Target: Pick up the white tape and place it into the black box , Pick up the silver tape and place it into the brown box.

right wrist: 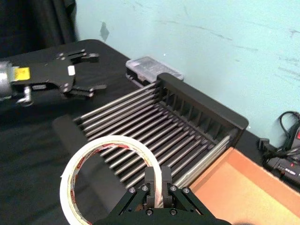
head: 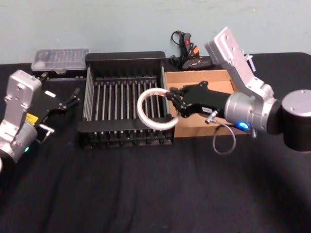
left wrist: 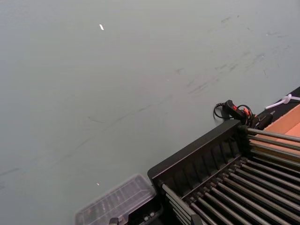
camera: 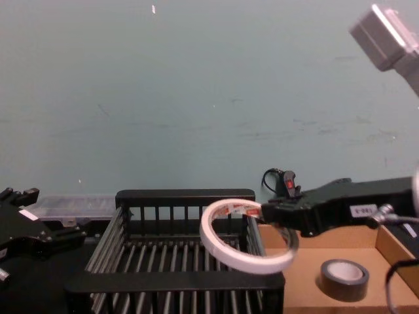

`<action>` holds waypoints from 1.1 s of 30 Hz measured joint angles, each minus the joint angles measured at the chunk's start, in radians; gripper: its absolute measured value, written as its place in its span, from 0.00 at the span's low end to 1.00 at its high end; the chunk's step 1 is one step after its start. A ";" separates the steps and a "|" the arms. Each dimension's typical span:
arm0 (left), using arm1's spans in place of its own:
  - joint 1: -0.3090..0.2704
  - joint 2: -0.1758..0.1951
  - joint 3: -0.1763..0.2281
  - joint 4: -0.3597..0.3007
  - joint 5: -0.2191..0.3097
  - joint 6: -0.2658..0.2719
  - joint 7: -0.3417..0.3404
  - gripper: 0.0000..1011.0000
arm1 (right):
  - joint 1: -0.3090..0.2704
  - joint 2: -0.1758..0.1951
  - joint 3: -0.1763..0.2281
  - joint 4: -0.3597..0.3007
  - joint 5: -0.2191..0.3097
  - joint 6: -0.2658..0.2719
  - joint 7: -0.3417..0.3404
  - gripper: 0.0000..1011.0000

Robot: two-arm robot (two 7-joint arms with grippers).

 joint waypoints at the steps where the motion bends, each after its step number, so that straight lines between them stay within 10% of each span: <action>1: 0.000 0.000 0.000 0.000 0.000 0.000 0.000 0.99 | 0.008 -0.006 -0.002 0.012 -0.001 -0.002 0.000 0.09; 33: 0.000 0.000 0.000 0.000 0.000 0.000 0.000 0.99 | 0.195 -0.242 -0.080 0.438 -0.179 -0.226 -0.047 0.09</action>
